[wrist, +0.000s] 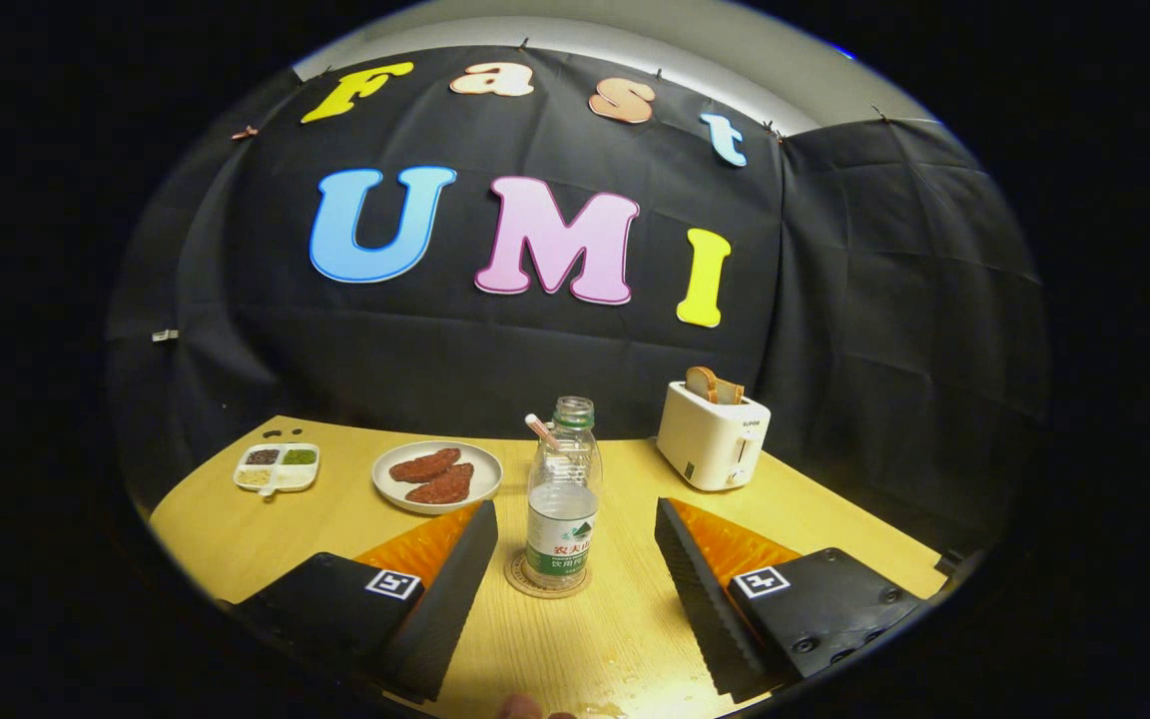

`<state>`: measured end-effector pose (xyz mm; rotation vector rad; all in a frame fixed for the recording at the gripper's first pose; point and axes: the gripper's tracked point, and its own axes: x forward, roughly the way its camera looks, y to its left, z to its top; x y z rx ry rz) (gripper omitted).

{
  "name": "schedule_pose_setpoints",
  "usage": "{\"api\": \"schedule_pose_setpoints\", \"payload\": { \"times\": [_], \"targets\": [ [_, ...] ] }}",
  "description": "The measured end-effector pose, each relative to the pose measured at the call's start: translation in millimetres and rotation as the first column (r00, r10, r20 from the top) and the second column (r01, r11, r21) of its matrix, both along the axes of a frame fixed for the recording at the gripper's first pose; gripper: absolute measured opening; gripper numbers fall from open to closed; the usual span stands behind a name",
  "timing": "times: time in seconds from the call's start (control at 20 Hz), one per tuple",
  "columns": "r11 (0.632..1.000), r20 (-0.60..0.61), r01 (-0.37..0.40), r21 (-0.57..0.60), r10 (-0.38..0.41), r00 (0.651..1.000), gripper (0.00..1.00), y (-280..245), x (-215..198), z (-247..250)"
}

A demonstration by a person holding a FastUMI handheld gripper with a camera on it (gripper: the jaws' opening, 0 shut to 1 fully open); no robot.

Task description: Take the bottle from table, then pour the juice into the cup, finally place the bottle on the coaster

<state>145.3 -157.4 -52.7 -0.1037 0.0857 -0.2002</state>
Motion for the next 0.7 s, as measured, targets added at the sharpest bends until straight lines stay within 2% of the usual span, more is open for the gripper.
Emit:
{"api": "schedule_pose_setpoints", "payload": {
  "times": [0.2,0.4,0.6,0.7],
  "targets": [
    [0.990,0.000,-0.136,-0.041,0.136,0.991,0.97,29.3,-62.3,36.1],
    [0.948,0.004,-0.319,0.000,0.319,0.948,0.97,60.7,-123.6,52.9],
    [0.905,-0.004,-0.425,-0.010,0.425,0.905,0.97,53.8,-180.3,65.0],
    [0.894,-0.004,-0.447,-0.038,0.447,0.894,0.97,44.8,-200.4,71.1]
  ]
}}
